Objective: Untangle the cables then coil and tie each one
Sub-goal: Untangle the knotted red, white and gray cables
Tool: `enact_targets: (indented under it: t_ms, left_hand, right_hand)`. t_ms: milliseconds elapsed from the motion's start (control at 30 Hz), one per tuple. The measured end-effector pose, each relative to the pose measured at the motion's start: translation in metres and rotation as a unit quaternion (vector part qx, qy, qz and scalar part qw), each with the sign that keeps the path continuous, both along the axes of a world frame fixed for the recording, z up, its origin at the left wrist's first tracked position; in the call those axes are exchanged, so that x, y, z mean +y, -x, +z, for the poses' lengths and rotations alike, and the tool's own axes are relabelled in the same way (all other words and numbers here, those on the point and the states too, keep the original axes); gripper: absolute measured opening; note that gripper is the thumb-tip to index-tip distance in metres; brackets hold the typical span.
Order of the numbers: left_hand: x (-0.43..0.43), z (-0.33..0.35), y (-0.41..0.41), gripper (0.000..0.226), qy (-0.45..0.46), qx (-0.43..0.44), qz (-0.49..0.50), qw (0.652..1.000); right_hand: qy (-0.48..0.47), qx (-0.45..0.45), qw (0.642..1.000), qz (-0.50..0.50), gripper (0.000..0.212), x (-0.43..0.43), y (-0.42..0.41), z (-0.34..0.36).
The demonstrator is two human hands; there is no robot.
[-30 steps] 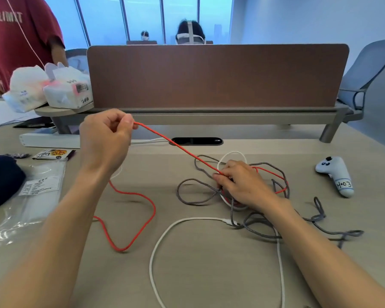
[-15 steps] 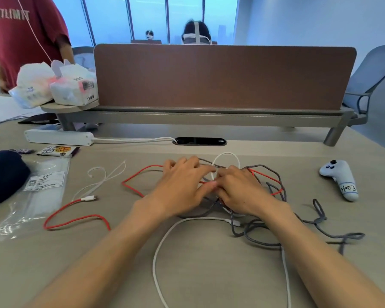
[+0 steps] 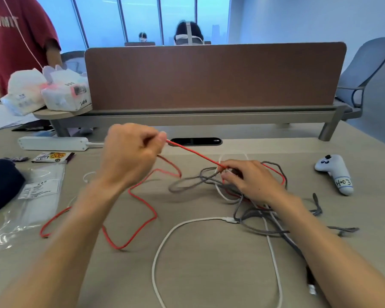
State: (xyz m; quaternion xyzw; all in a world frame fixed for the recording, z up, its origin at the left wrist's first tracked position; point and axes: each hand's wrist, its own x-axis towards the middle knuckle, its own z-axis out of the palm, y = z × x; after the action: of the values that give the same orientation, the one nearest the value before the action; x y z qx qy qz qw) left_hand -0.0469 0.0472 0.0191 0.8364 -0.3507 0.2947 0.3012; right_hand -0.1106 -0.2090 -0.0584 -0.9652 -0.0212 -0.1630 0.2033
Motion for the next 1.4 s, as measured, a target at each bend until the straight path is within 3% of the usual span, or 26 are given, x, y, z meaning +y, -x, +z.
enact_targets:
  t_ms: [167, 233, 333, 433, 567, 700, 1100, 1200, 1300, 1400]
  left_hand:
    - [0.001, -0.01, -0.011, 0.022, -0.188, 0.105, 0.107, 0.971]
    - [-0.006, -0.019, -0.008, 0.039, -0.221, 0.133, 0.074, 0.963]
    - [-0.028, -0.03, 0.009, 0.054, -0.175, 0.101, -0.056, 0.978]
    - [-0.052, -0.05, 0.025, 0.032, -0.161, 0.123, -0.121, 0.972]
    - [-0.057, -0.071, 0.018, 0.024, -0.166, 0.104, -0.099, 0.976]
    - [-0.051, -0.058, 0.006, 0.033, -0.134, 0.06, -0.085, 0.985]
    - [-0.007, -0.015, -0.014, 0.038, 0.116, 0.147, -0.04, 0.981]
    - [-0.005, -0.018, -0.016, 0.037, 0.03, 0.151, 0.016, 0.988]
    - [-0.005, -0.022, -0.018, 0.016, -0.107, 0.159, 0.064, 0.979]
    - [-0.012, -0.03, -0.013, 0.046, -0.162, 0.179, 0.011, 0.97]
  right_hand:
    - [0.014, 0.002, 1.0, -0.009, 0.023, 0.001, 0.0, 0.002]
    - [0.018, 0.003, 1.0, -0.003, 0.023, 0.004, 0.0, 0.003]
    - [0.043, 0.0, 0.999, 0.011, 0.026, 0.011, -0.001, 0.006]
    - [0.058, -0.01, 0.998, 0.03, 0.029, 0.02, -0.001, 0.008]
    - [0.067, -0.013, 0.996, 0.052, 0.027, 0.027, 0.0, 0.008]
    - [0.035, 0.005, 0.999, 0.034, 0.038, 0.019, -0.002, 0.006]
    - [0.001, -0.004, 0.999, -0.035, 0.039, -0.01, -0.002, 0.01]
    - [0.024, 0.004, 0.999, -0.031, 0.029, -0.009, 0.001, 0.011]
    - [0.05, 0.0, 0.998, -0.026, 0.028, -0.004, 0.002, 0.011]
    - [0.069, -0.002, 0.997, -0.028, 0.028, 0.007, 0.0, 0.009]
